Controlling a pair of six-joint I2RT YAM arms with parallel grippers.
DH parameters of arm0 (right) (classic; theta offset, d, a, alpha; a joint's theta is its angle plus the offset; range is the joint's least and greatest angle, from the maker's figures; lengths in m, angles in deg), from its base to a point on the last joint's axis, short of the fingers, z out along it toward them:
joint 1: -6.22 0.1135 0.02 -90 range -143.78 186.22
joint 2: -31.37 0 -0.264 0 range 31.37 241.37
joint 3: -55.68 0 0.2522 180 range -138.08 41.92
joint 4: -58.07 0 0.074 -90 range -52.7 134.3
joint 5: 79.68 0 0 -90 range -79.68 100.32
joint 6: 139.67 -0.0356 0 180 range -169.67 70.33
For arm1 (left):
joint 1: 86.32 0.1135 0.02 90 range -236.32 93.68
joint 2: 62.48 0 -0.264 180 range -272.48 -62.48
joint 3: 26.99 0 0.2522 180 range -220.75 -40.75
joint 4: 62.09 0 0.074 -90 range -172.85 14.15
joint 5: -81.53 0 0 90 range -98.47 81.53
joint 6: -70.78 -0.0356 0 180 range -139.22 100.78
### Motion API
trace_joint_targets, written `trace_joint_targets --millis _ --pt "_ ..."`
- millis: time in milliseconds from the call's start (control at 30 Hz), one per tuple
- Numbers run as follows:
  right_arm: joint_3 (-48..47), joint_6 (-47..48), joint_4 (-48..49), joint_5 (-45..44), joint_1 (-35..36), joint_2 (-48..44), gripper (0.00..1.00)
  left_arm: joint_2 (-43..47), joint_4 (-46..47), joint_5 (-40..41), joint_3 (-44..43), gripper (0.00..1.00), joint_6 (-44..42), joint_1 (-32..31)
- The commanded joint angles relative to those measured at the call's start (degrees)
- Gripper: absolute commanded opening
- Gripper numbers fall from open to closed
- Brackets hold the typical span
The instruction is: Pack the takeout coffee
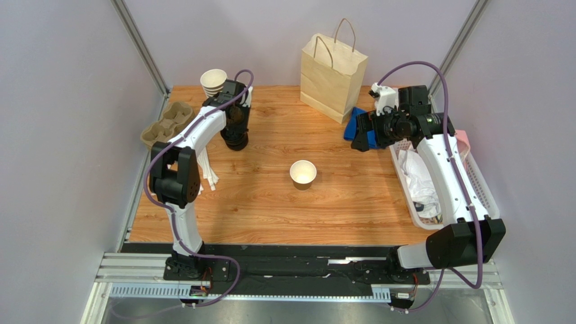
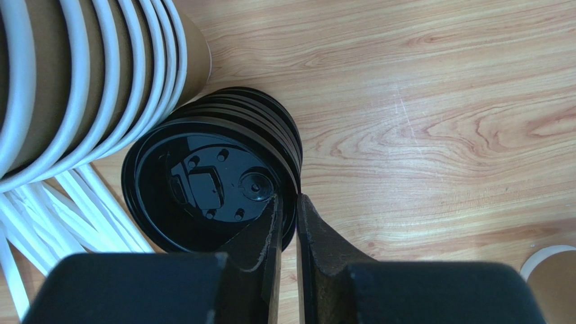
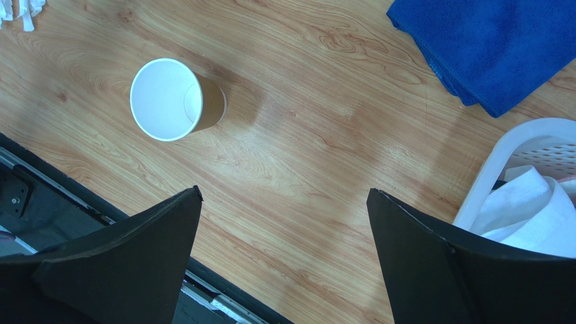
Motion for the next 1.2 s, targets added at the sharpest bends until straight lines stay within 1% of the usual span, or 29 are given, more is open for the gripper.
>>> trace_joint_targets --millis 0,33,100,233,533,633,667,733,767,833,867,933,967,1033,1067,1100,1133,1167 --pt "-1.47 0.70 0.91 0.99 -0.15 -0.18 1.00 2.97 1.53 1.58 0.17 0.14 -0.64 0.30" --pt "-1.64 0.70 0.83 1.08 -0.15 -0.01 1.00 3.33 1.35 1.58 0.17 0.12 -0.73 0.30" --pt "-1.91 0.87 0.56 1.17 -0.15 0.17 1.00 4.55 0.74 1.32 0.17 0.11 -0.64 0.30" --pt "-2.26 0.87 0.13 1.69 -0.15 0.17 1.00 6.58 -0.58 0.44 -0.18 0.04 -0.64 0.30" --pt "-3.31 0.96 -0.49 2.57 -0.15 0.08 1.00 10.71 -4.36 -1.67 -1.05 0.00 0.06 0.30" --pt "-4.98 1.31 -1.37 2.49 -0.24 0.25 1.00 14.92 -5.50 -8.15 -0.54 0.00 0.68 0.04" --pt "-5.59 1.40 -1.63 2.40 -0.15 0.43 1.00 18.07 -5.42 -12.96 -0.18 0.00 0.68 -0.05" --pt "-7.35 2.71 -3.99 2.31 -0.15 0.78 1.00 21.77 -4.98 -19.57 0.69 0.00 0.42 -0.13" --pt "-7.97 3.94 -5.14 2.22 -0.24 1.22 1.00 25.36 -4.80 -25.60 0.79 0.00 0.50 -0.13" --pt "-10.25 8.33 -8.29 1.52 -0.15 1.40 1.00 28.54 -4.71 -31.61 0.79 0.00 0.50 -0.13" --pt "-11.04 10.17 -9.01 1.43 -0.15 1.22 1.00 31.17 -4.97 -37.47 0.79 0.00 0.50 -0.13" --pt "-12.19 13.70 -9.55 2.48 -0.24 -0.35 1.00 33.73 -4.63 -44.00 1.93 0.00 1.20 -0.13" --pt "-12.19 14.23 -9.02 4.14 -0.24 -1.23 1.00 35.74 -3.49 -51.26 2.54 0.00 3.38 -0.13" --pt "-10.89 14.93 -6.05 7.04 -0.15 -4.92 1.00 37.86 -0.16 -58.68 6.22 0.00 6.81 -0.13" --pt "-10.00 14.94 -4.46 10.80 -0.15 -6.41 1.00 40.48 8.21 -66.19 8.33 0.00 13.36 -0.13" --pt "-8.52 14.59 -2.71 12.75 -0.24 -8.25 1.00 42.16 14.21 -68.88 13.65 0.00 17.95 -0.13" --pt "-5.63 13.19 1.84 14.59 -0.07 -11.49 1.00 43.83 21.67 -71.08 16.75 0.00 29.48 -0.13" --pt "-4.12 11.70 4.40 17.40 -0.06 -13.35 1.00 47.42 39.23 -72.58 19.83 0.00 35.16 -0.22"
